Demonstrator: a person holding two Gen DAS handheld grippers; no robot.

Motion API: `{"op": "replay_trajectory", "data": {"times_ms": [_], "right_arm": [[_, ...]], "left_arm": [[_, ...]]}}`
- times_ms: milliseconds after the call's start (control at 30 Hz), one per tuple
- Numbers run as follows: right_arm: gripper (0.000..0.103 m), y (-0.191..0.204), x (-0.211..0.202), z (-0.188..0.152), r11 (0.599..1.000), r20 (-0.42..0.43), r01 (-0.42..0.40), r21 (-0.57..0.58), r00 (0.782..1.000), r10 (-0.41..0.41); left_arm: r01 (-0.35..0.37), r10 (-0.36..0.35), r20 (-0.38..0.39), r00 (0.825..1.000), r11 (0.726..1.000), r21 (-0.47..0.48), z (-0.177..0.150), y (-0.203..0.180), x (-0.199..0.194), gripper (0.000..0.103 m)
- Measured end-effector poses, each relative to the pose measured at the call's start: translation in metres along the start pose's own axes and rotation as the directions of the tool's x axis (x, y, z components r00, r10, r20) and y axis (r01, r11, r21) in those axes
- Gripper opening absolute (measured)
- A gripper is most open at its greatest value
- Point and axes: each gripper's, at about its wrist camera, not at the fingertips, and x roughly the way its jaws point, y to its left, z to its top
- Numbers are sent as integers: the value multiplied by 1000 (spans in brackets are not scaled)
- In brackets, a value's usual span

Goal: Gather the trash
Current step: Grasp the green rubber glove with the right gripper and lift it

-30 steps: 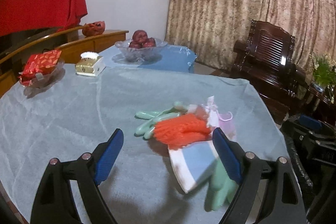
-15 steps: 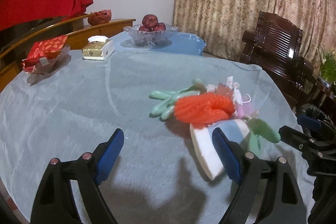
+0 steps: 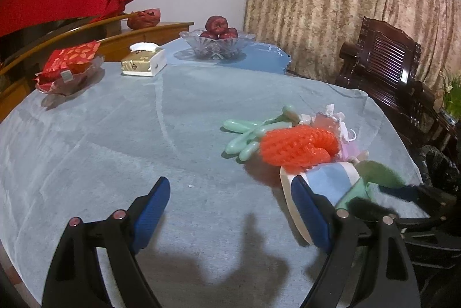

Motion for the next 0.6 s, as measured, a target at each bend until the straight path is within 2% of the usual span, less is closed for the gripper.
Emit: {"op": "replay_trajectory", "data": {"times_ms": [133, 200, 233, 300, 400, 600], "right_arm": [[57, 1, 2, -3, 1000, -10, -25, 1, 1000, 25], [43, 1, 1, -3, 999, -10, -40, -6, 999, 40], [40, 0, -1, -3, 999, -10, -46, -7, 999, 46], [25, -1, -4, -2, 998, -8, -63, -9, 998, 63], [17, -4, -12, -3, 997, 3, -75, -13, 997, 75], [13, -12, -41, -4, 997, 42, -65, -29, 997, 66]], "left_arm": [[1, -1, -3, 1000, 1000, -4, 1, 2, 1, 84], [3, -3, -5, 1000, 1000, -3, 0, 1, 2, 84], [4, -4, -6, 1000, 1000, -3, 0, 1, 2, 84], [8, -8, -10, 1000, 1000, -4, -1, -1, 2, 84], [14, -14, -13, 1000, 1000, -4, -2, -4, 2, 84], [40, -39, -21, 999, 999, 5, -3, -15, 1, 84]]}}
